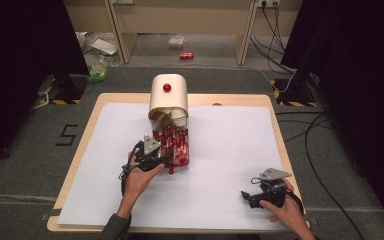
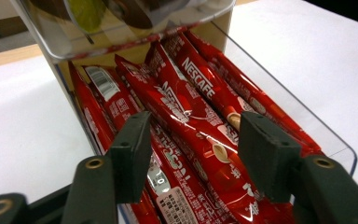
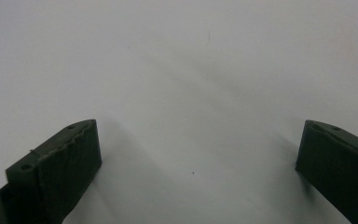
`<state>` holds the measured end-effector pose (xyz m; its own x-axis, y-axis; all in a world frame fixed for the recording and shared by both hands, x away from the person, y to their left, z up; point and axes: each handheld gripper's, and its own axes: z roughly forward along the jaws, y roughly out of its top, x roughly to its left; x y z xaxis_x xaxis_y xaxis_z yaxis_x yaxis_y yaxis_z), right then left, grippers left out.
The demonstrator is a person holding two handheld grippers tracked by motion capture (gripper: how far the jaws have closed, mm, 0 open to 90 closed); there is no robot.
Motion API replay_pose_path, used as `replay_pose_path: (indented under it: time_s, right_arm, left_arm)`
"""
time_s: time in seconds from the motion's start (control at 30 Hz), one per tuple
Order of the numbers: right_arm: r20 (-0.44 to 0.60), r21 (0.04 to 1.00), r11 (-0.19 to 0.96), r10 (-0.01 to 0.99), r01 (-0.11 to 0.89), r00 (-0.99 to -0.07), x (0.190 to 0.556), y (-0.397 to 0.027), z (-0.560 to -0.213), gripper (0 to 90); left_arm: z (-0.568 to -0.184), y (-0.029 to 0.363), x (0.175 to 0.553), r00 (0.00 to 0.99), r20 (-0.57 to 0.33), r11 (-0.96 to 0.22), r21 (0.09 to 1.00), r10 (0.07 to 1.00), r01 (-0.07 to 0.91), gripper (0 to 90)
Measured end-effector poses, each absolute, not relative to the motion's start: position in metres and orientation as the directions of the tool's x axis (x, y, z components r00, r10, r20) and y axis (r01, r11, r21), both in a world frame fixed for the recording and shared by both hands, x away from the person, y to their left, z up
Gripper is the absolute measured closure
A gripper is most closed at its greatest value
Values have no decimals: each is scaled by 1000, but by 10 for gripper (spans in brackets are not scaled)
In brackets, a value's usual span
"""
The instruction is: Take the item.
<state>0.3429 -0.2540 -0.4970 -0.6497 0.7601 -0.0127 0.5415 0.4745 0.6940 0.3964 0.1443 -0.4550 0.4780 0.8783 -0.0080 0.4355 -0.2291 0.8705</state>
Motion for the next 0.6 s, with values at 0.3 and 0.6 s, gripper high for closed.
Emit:
replay_pose_path:
  time_s: [0.3,0.6]
  right_arm:
    - [-11,693,474,760,543,-649,343,-254,-497,4]
    - [-12,694,474,760,542,-649,343,-254,-497,4]
  left_arm:
    - [-459,142,399,458,-2,-222,874,889,433,591]
    - [-459,143,402,418,19,-213,880,908,424,672]
